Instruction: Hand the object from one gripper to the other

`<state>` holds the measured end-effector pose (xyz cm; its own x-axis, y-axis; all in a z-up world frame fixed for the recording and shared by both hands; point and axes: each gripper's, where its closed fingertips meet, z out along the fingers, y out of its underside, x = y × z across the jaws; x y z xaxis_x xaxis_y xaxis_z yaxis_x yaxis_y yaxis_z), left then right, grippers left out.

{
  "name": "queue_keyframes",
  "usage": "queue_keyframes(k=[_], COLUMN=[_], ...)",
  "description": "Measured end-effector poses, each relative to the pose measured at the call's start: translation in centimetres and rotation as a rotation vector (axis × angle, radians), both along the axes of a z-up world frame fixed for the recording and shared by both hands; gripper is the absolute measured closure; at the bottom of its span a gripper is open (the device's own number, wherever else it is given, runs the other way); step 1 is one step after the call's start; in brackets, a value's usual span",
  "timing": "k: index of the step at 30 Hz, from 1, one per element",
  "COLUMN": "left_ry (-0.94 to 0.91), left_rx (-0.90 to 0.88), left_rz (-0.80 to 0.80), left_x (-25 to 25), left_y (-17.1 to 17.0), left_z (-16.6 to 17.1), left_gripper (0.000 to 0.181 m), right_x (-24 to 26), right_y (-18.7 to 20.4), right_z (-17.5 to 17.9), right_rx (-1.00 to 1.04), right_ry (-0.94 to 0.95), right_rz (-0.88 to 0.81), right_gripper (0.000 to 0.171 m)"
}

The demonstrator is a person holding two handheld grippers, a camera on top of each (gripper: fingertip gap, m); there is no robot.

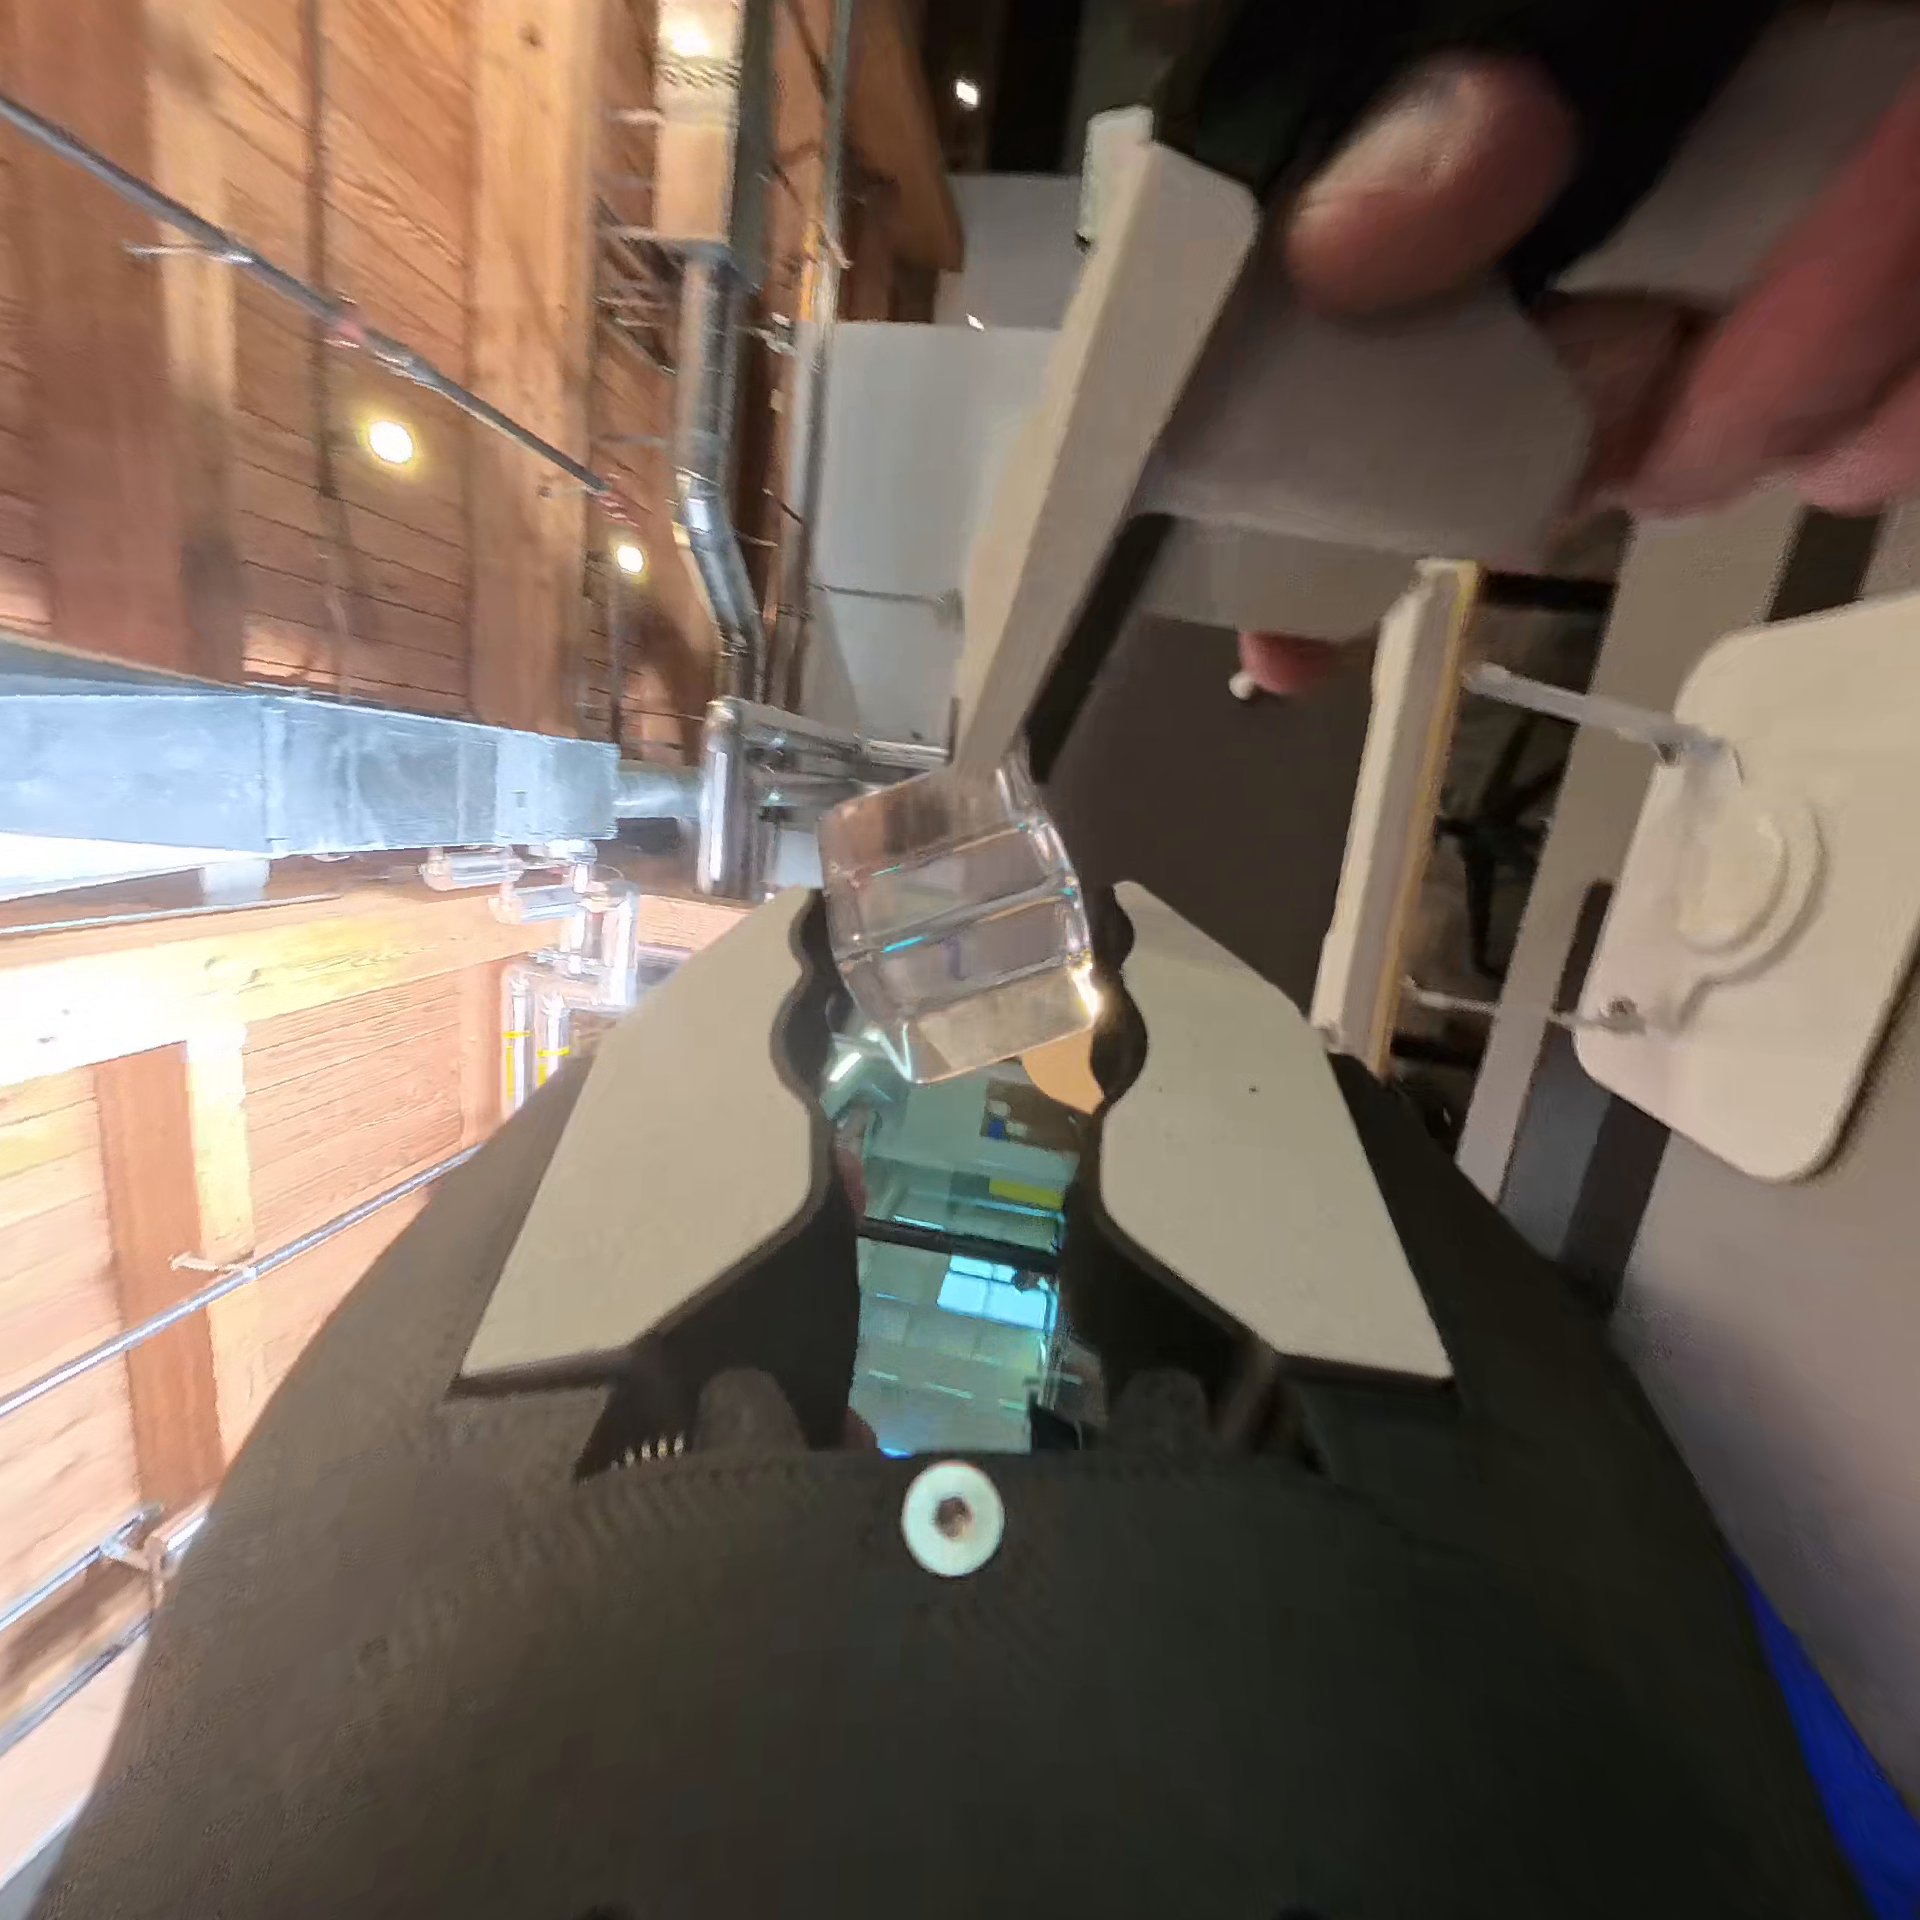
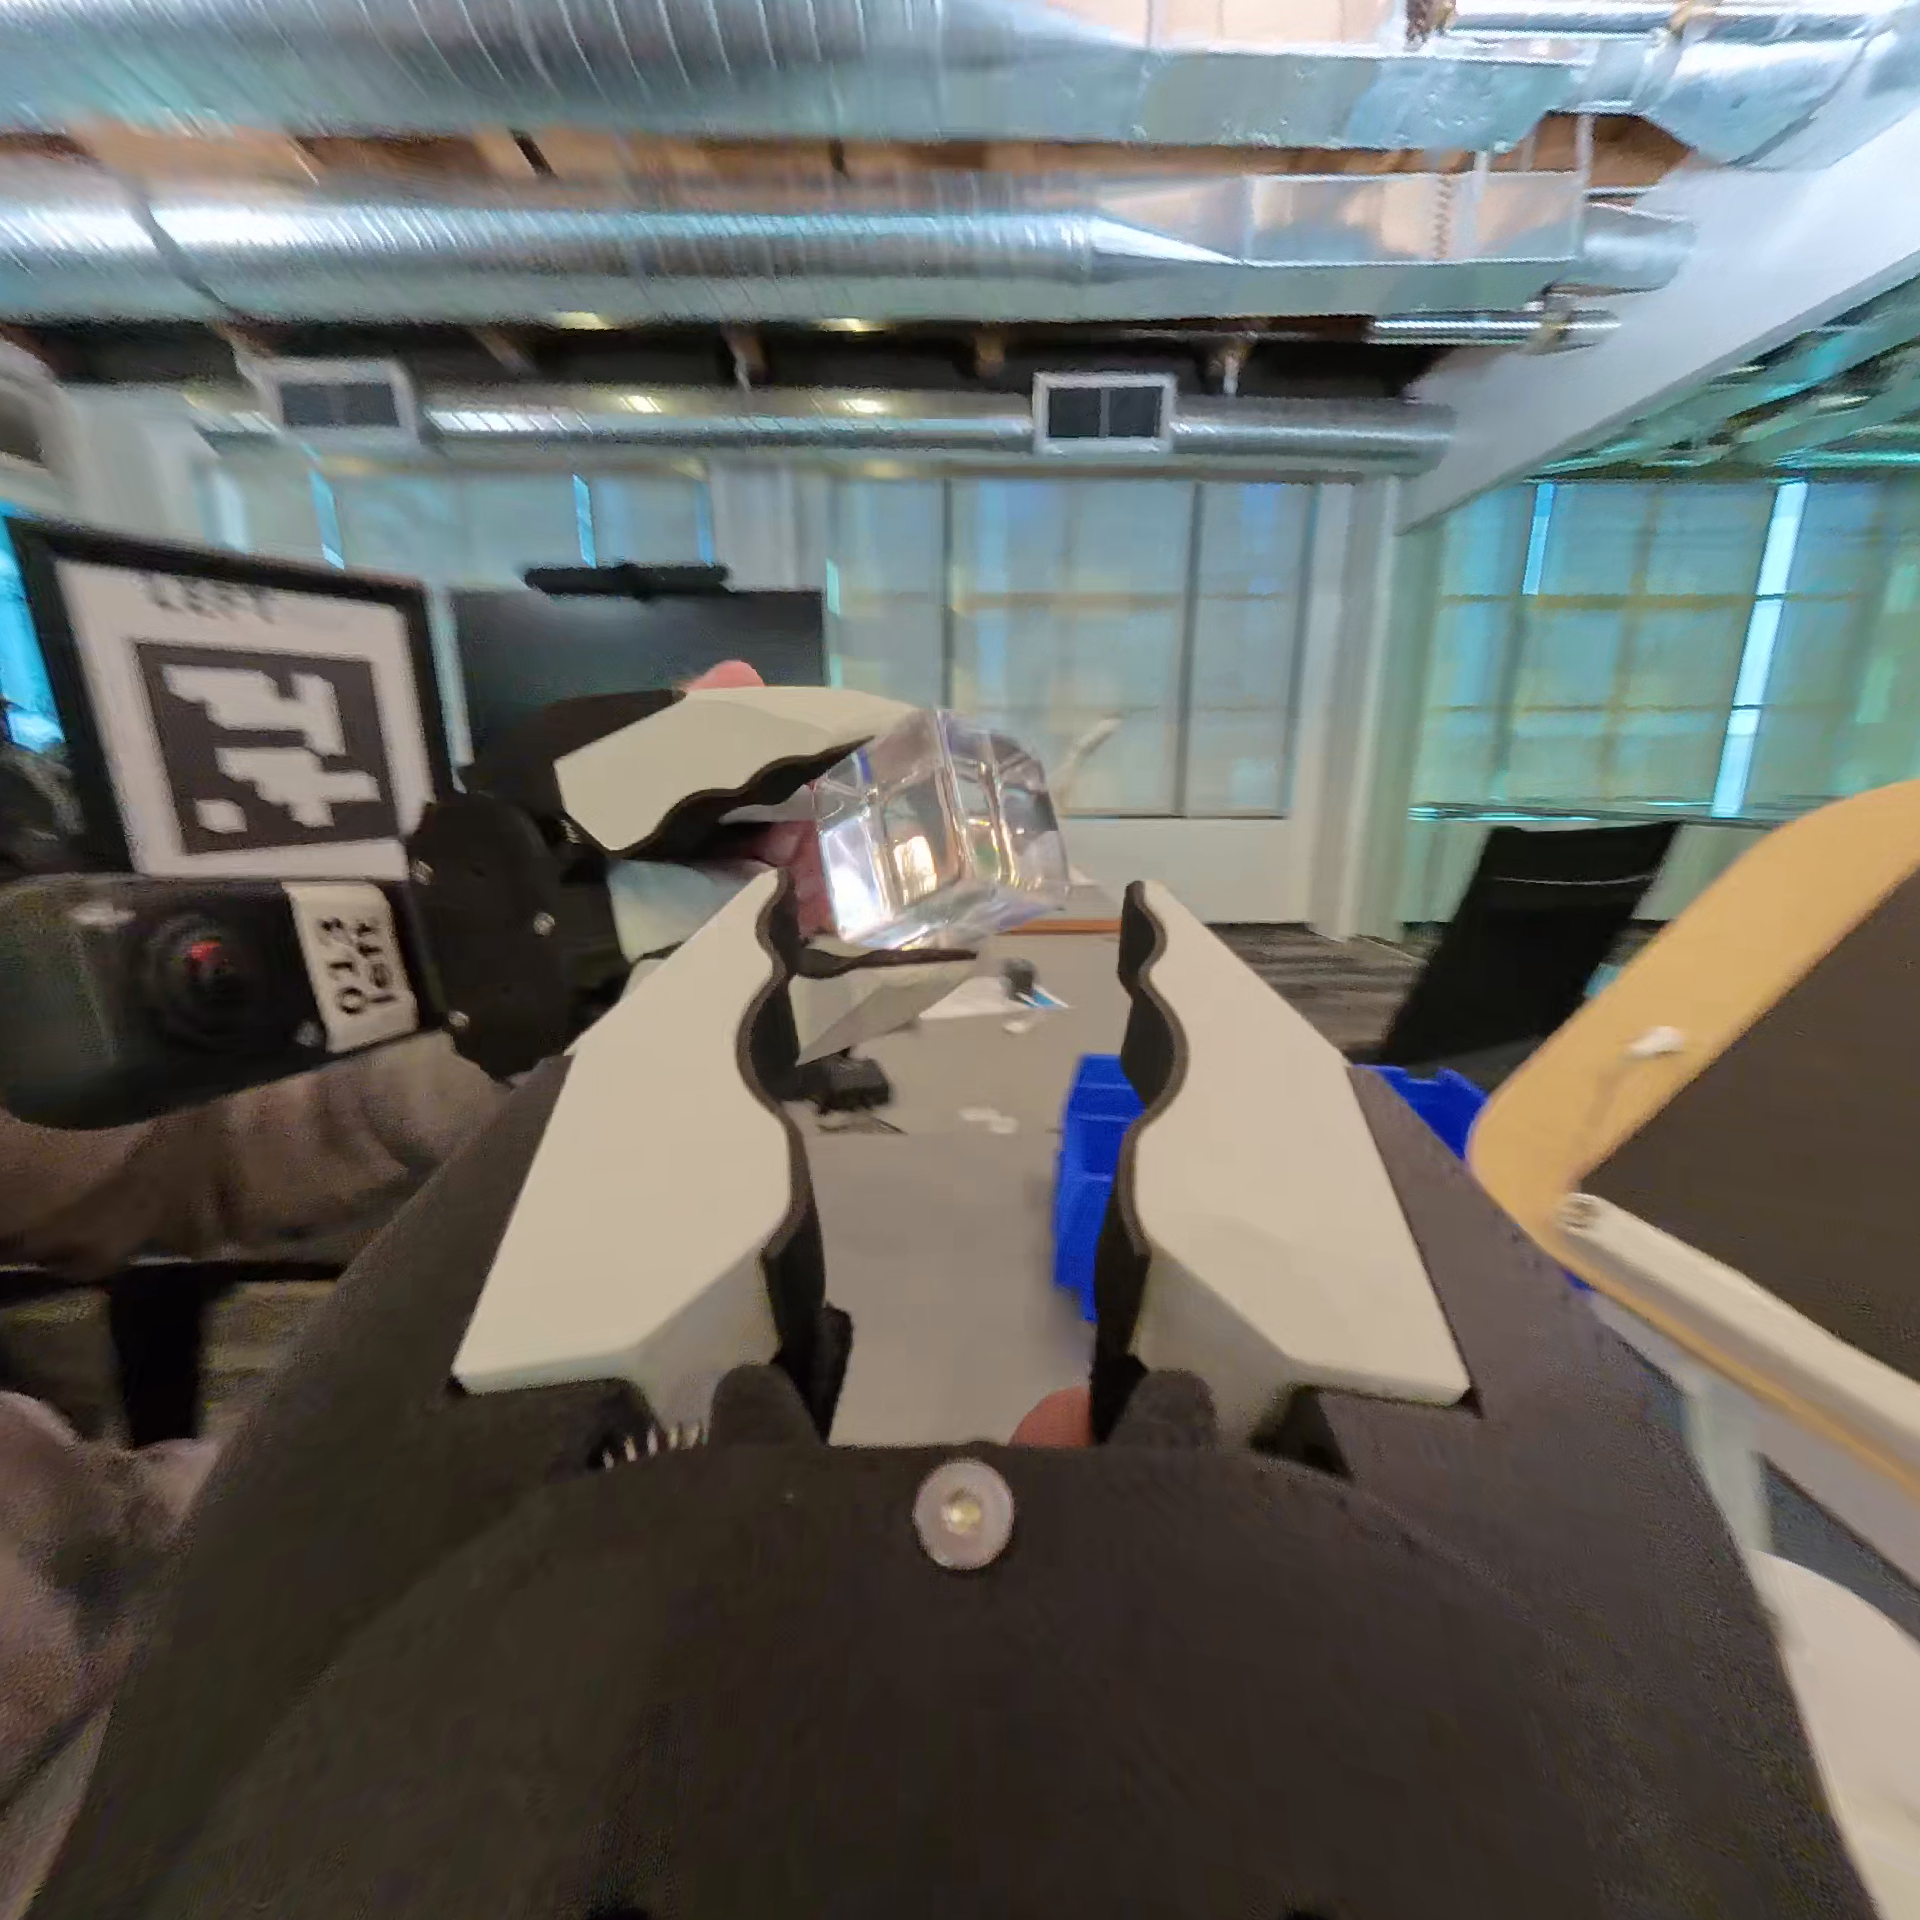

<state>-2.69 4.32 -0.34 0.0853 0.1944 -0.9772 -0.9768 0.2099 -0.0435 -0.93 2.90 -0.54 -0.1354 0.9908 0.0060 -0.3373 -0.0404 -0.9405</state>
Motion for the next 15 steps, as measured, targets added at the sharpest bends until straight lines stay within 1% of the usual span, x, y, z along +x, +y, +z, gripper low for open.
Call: queue_keyframes(k=[3, 7, 10, 11, 13, 15], left_ry=[0.095, 0.197, 0.239, 0.255, 0.26, 0.266], left_rx=[-0.116, -0.207, -0.247, -0.249, -0.243, -0.246], left_rz=[0.105, 0.223, 0.247, 0.244, 0.237, 0.247], left_x=[-0.6, -1.2, -0.8, -0.5, 0.0, 0.0], left_y=[0.9, 1.7, 2.0, 2.1, 2.1, 2.1], left_z=[-1.4, -3.0, -4.0, -4.3, -4.4, -4.5], left_gripper=[0.134, 0.134, 0.134, 0.134, 0.134, 0.134], right_x=[-0.4, -1.9, -2.7, -2.8, -3.0, -3.0], right_y=[0.2, 0.7, 1.0, 1.2, 1.4, 1.6], right_z=[-0.2, -1.9, -3.1, -3.4, -3.9, -4.0], right_rx=[0.069, 0.122, 0.111, 0.103, 0.105, 0.116], right_ry=[-0.069, -0.2, -0.254, -0.266, -0.287, -0.287], right_rz=[-0.097, -0.218, -0.251, -0.257, -0.273, -0.287], right_gripper=[0.114, 0.114, 0.118, 0.125, 0.129, 0.13])
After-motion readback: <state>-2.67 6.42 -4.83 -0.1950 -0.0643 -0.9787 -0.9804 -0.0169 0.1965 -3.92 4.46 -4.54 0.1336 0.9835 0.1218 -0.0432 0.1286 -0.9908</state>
